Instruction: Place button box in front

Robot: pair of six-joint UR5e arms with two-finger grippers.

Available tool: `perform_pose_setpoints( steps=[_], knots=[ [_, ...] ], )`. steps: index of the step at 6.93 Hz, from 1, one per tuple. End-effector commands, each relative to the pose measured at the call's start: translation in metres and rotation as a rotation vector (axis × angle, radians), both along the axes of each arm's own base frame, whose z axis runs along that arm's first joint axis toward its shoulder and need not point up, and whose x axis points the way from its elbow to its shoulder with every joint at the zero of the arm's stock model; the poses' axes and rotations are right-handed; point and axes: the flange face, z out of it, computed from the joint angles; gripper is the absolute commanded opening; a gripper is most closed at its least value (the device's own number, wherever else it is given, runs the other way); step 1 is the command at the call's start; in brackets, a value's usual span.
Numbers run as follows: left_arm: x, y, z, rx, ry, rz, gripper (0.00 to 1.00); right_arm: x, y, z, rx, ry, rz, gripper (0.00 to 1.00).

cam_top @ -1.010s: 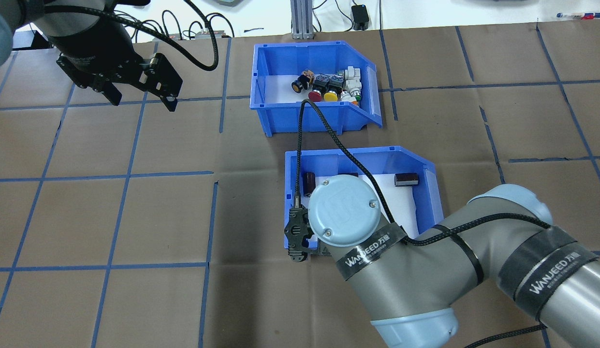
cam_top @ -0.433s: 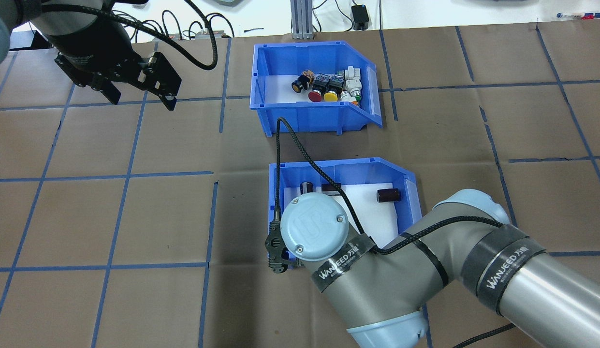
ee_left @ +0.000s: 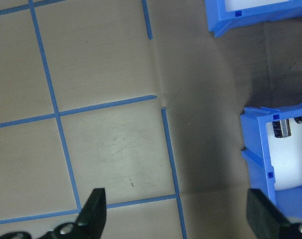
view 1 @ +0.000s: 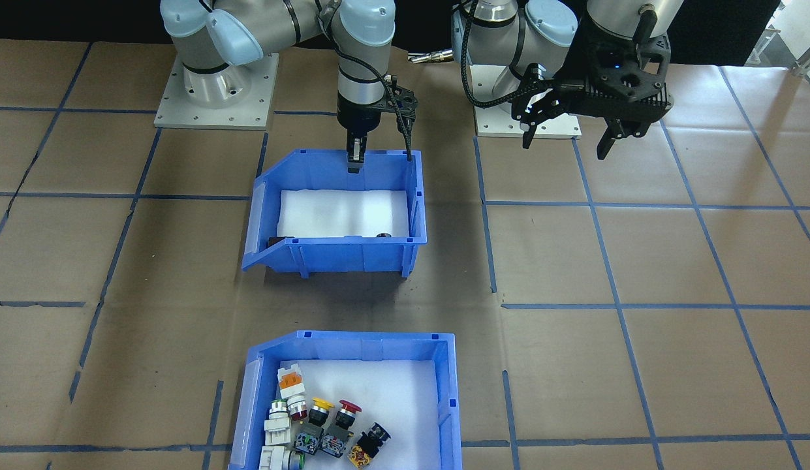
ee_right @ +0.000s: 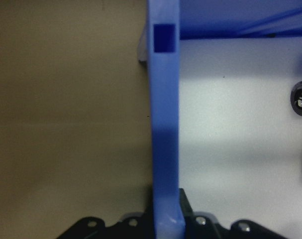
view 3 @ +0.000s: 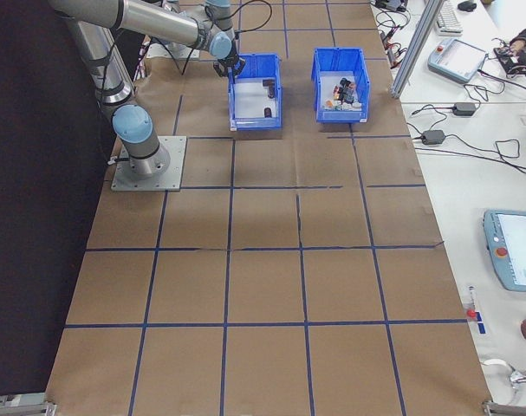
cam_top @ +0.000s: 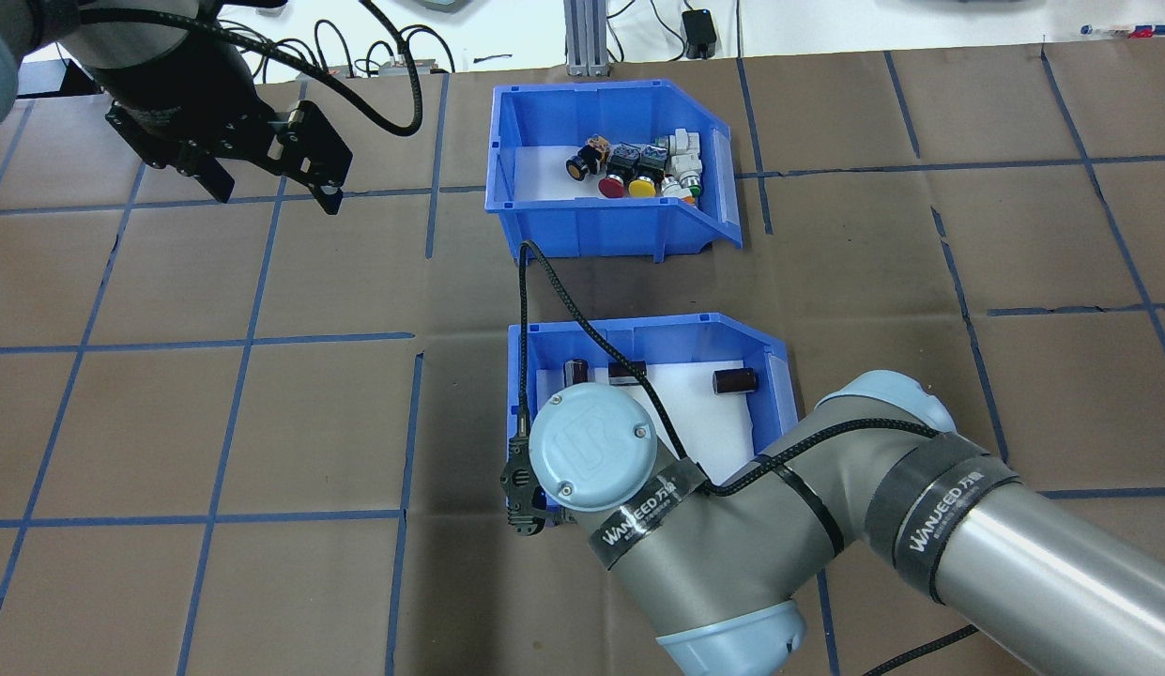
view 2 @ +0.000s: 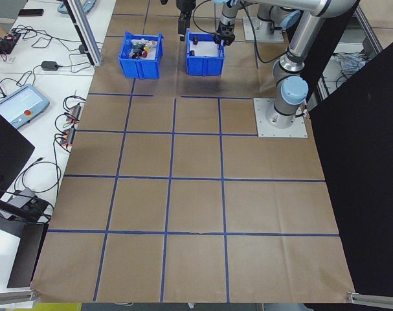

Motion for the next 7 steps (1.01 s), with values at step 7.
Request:
perform_pose_setpoints(
  steps=[7],
  knots=[
    [0.0,-0.001,0.006,-0.012,0.004,0.005,1.0,-0.112,-0.061,0.109,-0.114,-0.081,-0.314,1.0]
  ],
)
